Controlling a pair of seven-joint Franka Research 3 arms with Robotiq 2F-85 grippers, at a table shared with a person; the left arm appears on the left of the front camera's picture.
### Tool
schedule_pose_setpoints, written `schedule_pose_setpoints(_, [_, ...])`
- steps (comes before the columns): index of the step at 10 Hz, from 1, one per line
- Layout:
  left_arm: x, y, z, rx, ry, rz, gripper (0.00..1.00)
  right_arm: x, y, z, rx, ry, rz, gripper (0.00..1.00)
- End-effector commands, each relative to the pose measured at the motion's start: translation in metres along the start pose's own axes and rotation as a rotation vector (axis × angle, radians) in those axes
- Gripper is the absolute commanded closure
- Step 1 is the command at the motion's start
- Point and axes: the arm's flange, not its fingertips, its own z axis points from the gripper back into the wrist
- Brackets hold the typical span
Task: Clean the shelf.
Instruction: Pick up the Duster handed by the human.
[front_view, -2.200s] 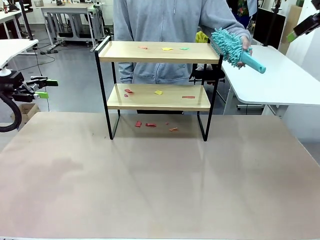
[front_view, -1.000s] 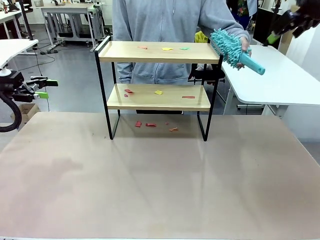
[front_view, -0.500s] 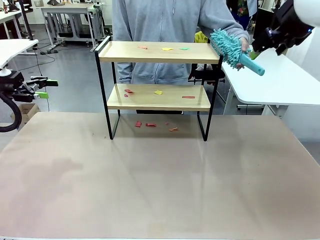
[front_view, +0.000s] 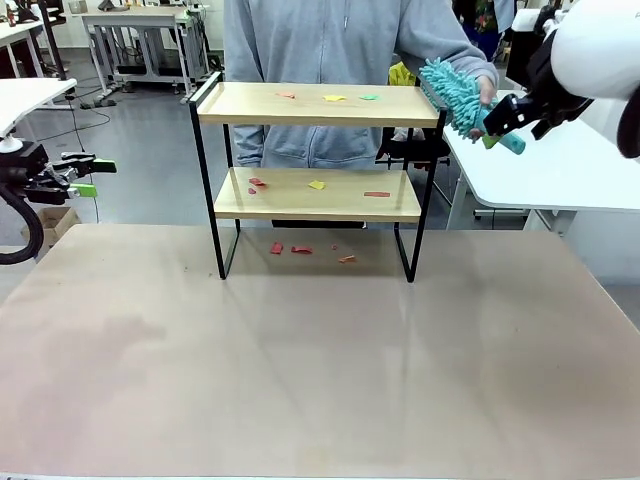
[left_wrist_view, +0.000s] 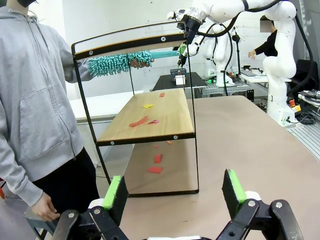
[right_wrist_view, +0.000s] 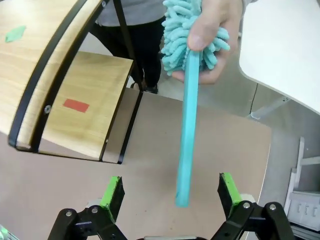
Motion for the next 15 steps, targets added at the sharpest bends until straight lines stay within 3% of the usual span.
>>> schedule_pose_setpoints(1, [0.002, 0.000, 0.000, -0.001, -0.002, -0.005, 0.00, 0.005, 0.004, -0.003, -0.047, -0.020, -0.031, 0.00])
schedule_pose_setpoints(2, [0.002, 0.000, 0.000, -0.001, -0.002, -0.005, 0.00, 0.007, 0.003, -0.005, -0.046, -0.022, -0.035, 0.00])
schedule_pose_setpoints(3, [0.002, 0.000, 0.000, -0.001, -0.002, -0.005, 0.00, 0.008, 0.001, -0.006, -0.041, -0.016, -0.036, 0.59])
schedule_pose_setpoints(4, [0.002, 0.000, 0.000, -0.001, -0.002, -0.005, 0.00, 0.009, -0.001, -0.006, -0.041, -0.017, -0.042, 0.60])
schedule_pose_setpoints(5, [0.002, 0.000, 0.000, -0.001, -0.002, -0.005, 0.00, 0.010, -0.002, -0.007, -0.044, -0.017, -0.047, 1.00])
schedule_pose_setpoints(6, [0.002, 0.000, 0.000, -0.001, -0.002, -0.005, 0.00, 0.010, -0.003, -0.008, -0.045, -0.017, -0.052, 0.64])
schedule_pose_setpoints(7, [0.002, 0.000, 0.000, -0.001, -0.002, -0.005, 0.00, 0.010, -0.003, -0.009, -0.052, -0.018, -0.055, 1.00])
schedule_pose_setpoints(12, [0.002, 0.000, 0.000, -0.001, -0.002, -0.005, 0.00, 0.010, -0.004, -0.009, -0.076, -0.011, -0.070, 1.00])
schedule_pose_setpoints(15, [0.002, 0.000, 0.000, -0.001, -0.002, -0.005, 0.00, 0.010, -0.008, -0.010, -0.096, 0.057, -0.132, 1.00])
